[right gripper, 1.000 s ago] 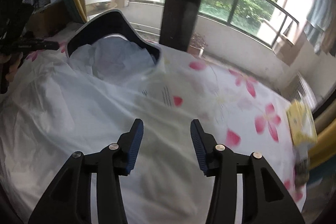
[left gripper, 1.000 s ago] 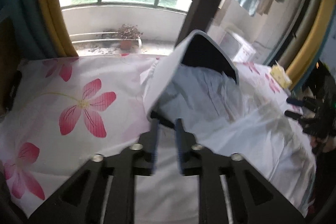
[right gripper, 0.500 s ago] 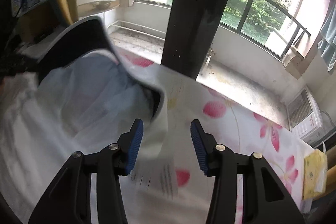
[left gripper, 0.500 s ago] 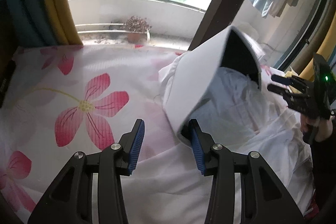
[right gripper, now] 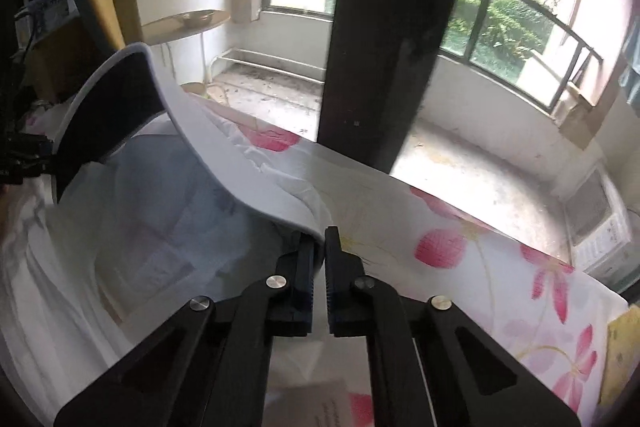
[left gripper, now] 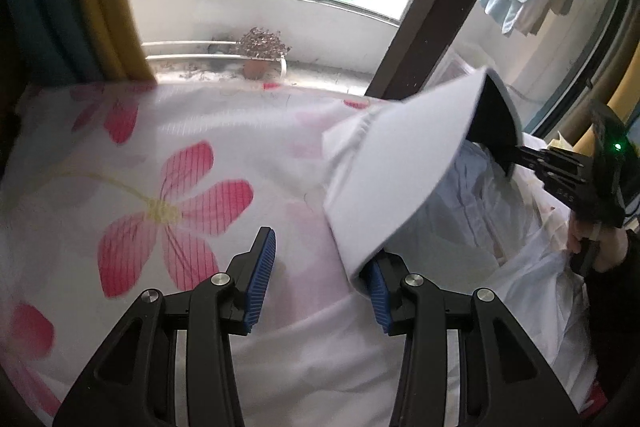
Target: Fold large clothes
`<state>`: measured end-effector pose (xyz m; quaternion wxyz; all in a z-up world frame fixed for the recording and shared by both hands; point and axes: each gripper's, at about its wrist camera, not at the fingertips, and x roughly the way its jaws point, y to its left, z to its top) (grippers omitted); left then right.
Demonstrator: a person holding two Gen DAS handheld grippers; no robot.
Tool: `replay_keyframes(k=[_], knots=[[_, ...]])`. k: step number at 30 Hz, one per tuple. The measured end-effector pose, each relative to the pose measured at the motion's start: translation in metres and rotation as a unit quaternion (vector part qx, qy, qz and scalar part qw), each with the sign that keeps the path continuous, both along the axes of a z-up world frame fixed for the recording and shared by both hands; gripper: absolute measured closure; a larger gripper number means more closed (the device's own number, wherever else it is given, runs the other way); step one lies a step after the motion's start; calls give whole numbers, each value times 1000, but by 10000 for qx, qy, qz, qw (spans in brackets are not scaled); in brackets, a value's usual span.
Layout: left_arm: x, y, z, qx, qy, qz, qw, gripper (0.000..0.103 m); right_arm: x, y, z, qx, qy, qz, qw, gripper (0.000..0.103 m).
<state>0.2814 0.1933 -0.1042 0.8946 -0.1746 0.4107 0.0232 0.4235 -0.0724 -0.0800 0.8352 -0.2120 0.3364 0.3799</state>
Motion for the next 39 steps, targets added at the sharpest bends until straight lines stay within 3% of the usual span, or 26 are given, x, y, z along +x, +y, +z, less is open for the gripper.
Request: replay_keyframes(k=[9,16,19,21,22,30,34,39], knots=[[31,-17,29,278,-64,-522,9982,57,-14,-56,10,3,-229,-653,9976,99],[36,-29,59,399,-329,-724,9960,57,-19,-69,-1,61,18,-613,9981,97],[38,-32,71,449,-483,-763,9949,57,-19,-71,2,108,72,-557,9984,87],[44,-30,77,459,-546,-751,9946,57,-22,-73,9,200,107,-483,9986,65],[48,-29,79,442,-571,-733,9947,57,-24,-74,15,267,98,-453,9986,61],[90,-33,61,338,-492,-723,9956,57,-2,-71,44,763,8,-417,9962,45],[98,-38,46,251,-350,-924,9948,57,20,-57,31,819,241,-298,9959,44],[92,-45,22,374,-51,-1259,9913,57,32,-38,0,544,788,-87,9954,44]])
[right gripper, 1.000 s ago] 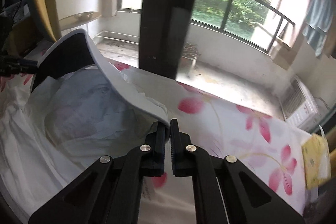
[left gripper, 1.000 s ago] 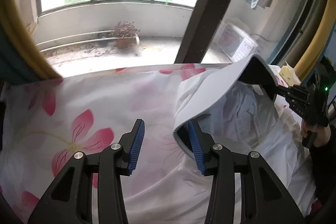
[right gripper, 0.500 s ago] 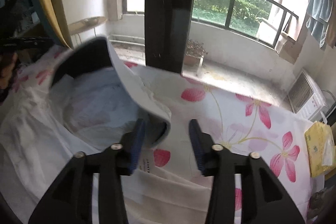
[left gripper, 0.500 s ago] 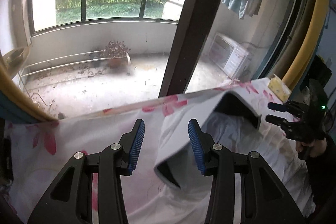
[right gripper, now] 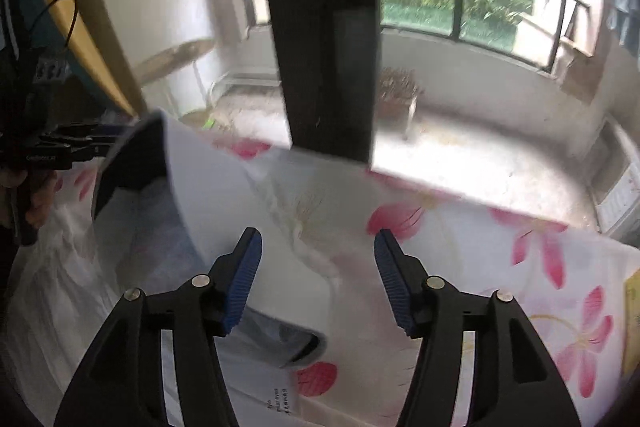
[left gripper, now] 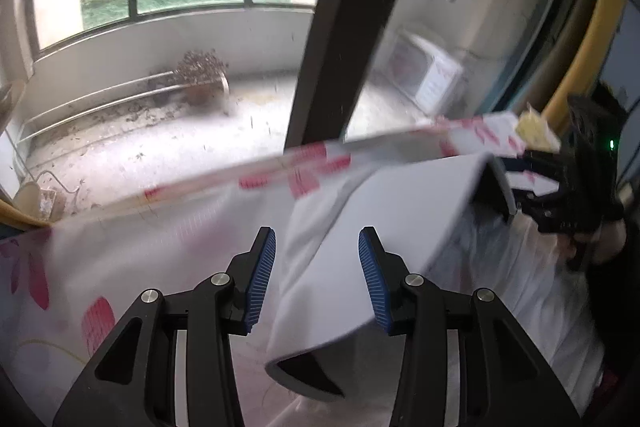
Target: Fold large clothes
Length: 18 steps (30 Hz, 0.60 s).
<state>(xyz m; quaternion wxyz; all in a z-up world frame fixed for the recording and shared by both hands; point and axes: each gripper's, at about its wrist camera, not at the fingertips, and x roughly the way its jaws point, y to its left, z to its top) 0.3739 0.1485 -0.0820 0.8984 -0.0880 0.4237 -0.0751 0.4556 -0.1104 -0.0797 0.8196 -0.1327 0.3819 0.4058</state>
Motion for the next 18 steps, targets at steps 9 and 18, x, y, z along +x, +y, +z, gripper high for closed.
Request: replay_keyframes(k=[9,18], knots=[[-21,3,-27,320,330,-373,9982,49,-12,2,-24,-531,225,361,9977,41],[-22,2,-28,433,354,-459,9974,48,-30,4,-27,-413,201,898,9949,82]])
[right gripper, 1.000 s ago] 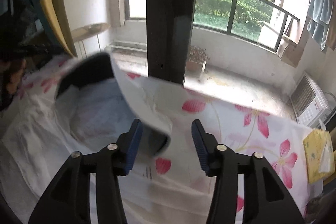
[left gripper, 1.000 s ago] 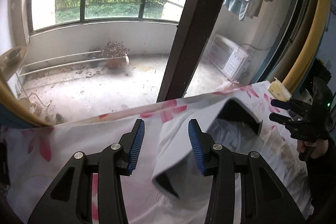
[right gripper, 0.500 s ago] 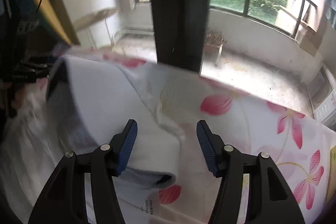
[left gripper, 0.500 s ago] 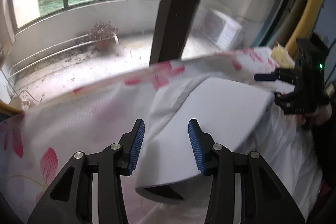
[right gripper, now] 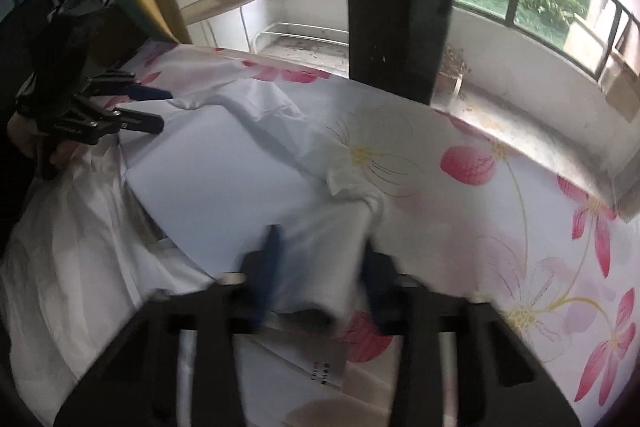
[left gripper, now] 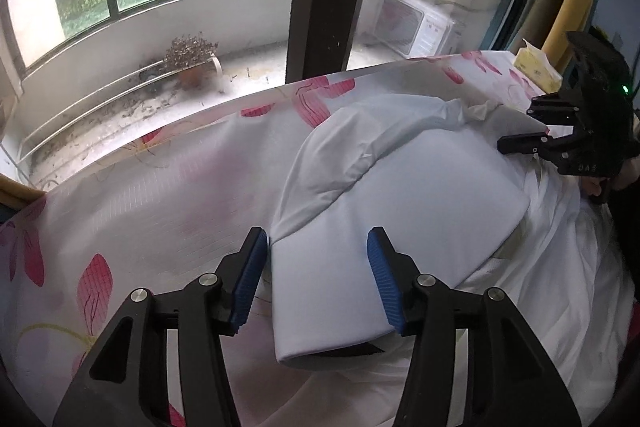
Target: Fold large clothes
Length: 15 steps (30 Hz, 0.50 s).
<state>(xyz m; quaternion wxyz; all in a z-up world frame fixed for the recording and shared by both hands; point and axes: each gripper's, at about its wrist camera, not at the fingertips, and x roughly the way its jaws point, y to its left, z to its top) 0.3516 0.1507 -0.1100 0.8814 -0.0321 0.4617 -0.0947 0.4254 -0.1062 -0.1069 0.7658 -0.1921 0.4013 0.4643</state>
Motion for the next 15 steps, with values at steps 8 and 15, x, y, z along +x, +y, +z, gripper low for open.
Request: replay_keyframes(k=[8,15], knots=[[-1,-12,22,407,-410,-95,9983,91,-28,11,22,-479,-1787,-39,9827,92],[-27,-32,45,830,-1168,-125,9896,92,-51,15,17,-894,-2836,-122,9547,92]])
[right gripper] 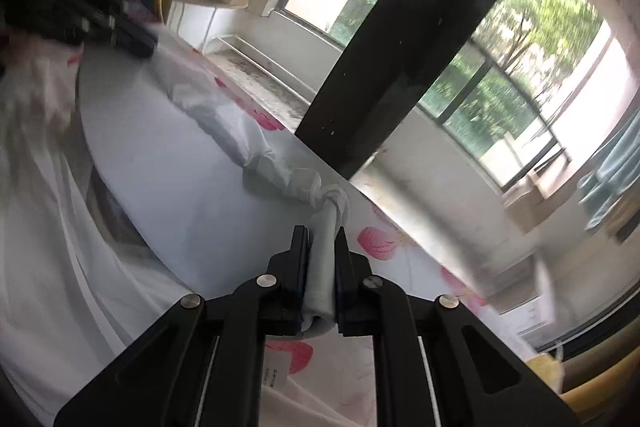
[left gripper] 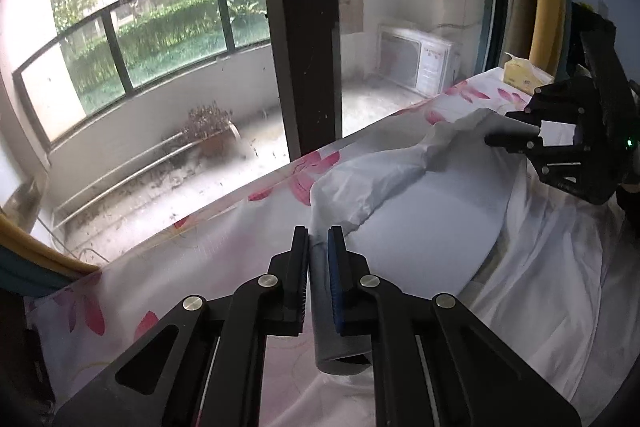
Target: Fold large clothes
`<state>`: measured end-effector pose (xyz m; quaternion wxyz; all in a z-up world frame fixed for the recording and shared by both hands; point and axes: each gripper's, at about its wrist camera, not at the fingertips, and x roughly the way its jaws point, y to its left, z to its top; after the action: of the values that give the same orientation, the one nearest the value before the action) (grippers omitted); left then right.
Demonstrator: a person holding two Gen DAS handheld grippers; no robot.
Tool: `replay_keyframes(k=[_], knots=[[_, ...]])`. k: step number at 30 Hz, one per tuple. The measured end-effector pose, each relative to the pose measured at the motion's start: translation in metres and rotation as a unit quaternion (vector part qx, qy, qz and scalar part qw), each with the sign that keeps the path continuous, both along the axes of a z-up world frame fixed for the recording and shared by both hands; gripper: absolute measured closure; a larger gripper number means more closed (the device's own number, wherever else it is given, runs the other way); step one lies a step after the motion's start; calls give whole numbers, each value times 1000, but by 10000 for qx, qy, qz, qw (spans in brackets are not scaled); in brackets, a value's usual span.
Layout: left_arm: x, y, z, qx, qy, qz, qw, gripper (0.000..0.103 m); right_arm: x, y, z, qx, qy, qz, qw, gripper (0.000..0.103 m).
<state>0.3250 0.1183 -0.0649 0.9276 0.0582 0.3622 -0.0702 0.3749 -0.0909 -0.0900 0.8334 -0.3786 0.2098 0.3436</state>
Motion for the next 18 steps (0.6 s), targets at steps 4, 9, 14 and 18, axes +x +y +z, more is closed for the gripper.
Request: replay_keyframes(k=[4,9,14,18], knots=[[-14,3,-9,-216,-44,71,9997,91,-24,0,-1,-113,-544,0,9985,92],[-22,9,-21,-583,226,140,9979,67,-40,-9,2,-5,-857,110,9963,92],[-26,11,-28,-1013,608,15,9930,53,-51,-15,4,70,-802,314,9963,89],[-37,10,-27,-997,473,38,9939,53,-46,-21,6,215,-291,205,9991,87]])
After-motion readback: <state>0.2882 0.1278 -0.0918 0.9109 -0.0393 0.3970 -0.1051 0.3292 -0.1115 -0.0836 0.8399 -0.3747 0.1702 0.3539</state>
